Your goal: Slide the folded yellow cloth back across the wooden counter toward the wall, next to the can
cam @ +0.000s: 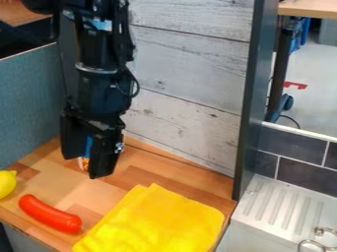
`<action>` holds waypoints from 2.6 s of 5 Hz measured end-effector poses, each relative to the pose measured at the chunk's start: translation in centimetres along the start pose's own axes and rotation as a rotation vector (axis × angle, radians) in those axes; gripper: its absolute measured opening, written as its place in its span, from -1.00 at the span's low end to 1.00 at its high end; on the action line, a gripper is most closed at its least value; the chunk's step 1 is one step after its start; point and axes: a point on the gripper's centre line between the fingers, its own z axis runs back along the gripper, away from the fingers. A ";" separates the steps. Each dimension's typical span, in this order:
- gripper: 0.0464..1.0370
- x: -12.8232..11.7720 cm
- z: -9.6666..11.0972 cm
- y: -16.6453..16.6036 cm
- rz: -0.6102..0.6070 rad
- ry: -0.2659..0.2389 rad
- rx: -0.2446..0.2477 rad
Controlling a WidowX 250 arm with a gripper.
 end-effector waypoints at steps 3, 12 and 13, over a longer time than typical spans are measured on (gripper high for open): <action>0.93 3.7 -3.2 -3.2 0.024 0.043 0.001; 0.93 10.7 -11.4 -3.6 0.169 -0.121 -0.116; 0.93 11.1 -11.4 -2.5 0.186 -0.114 -0.110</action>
